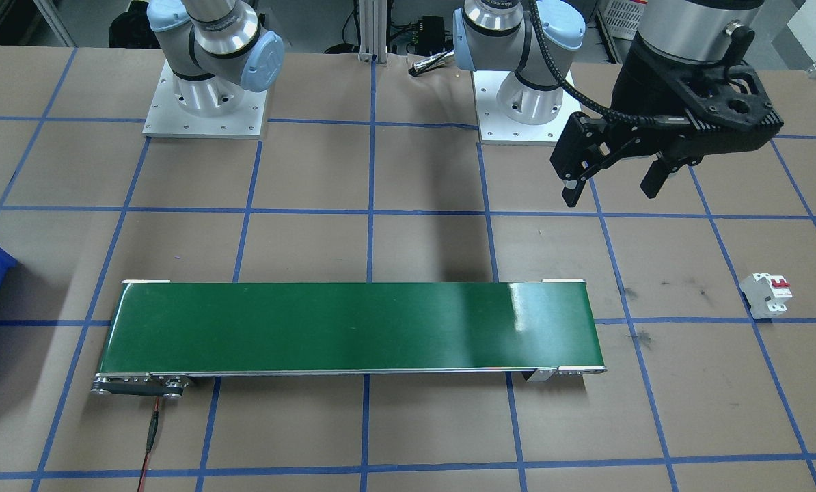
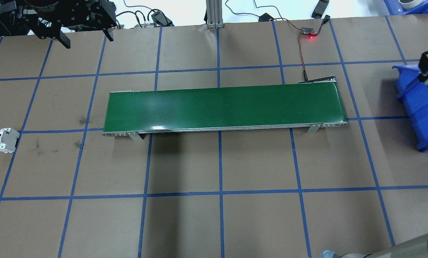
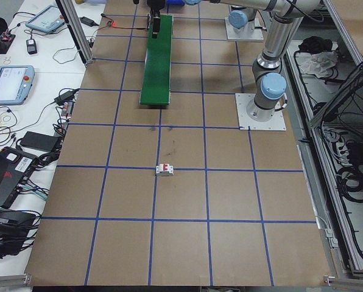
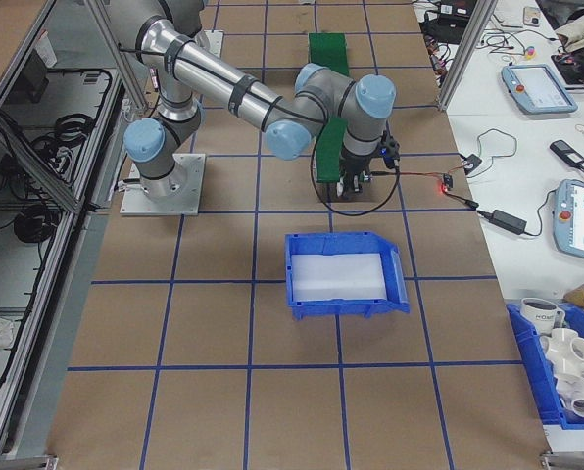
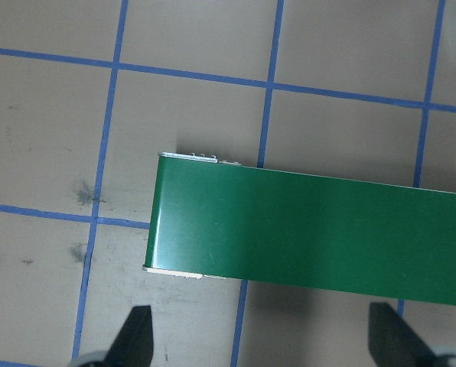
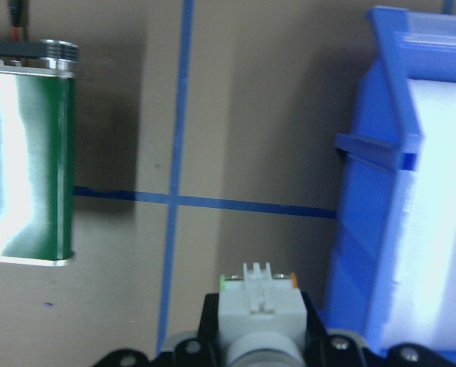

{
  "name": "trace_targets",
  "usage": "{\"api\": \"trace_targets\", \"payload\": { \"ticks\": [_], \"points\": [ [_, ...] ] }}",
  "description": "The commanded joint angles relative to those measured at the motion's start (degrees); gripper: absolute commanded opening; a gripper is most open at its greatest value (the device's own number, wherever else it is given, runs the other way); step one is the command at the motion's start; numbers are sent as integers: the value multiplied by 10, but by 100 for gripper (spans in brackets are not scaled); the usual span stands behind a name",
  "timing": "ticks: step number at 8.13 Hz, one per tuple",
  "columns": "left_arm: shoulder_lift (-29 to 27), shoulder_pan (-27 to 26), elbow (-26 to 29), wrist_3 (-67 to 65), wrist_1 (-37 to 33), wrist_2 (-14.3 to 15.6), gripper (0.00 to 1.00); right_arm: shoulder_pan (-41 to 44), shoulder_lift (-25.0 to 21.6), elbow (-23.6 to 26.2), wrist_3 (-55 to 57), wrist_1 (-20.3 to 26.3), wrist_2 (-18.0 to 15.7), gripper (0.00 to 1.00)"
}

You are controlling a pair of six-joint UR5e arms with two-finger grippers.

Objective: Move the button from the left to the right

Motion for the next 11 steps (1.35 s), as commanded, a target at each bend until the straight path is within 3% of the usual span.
{"api": "trace_targets", "payload": {
  "ticks": [1,3,9,11],
  "points": [
    [1,0,-1,1,-1,0,100,-83,35,-3,-105,-66,-13,0],
    [2,0,-1,1,-1,0,100,-103,86,-4,-143,-119,-11,0],
    [2,0,-1,0,-1,1,100,-113,160,-5,-148,-139,-7,0],
    [2,0,-1,0,-1,1,100,-113,164,0,-149,-143,-7,0]
  ]
}}
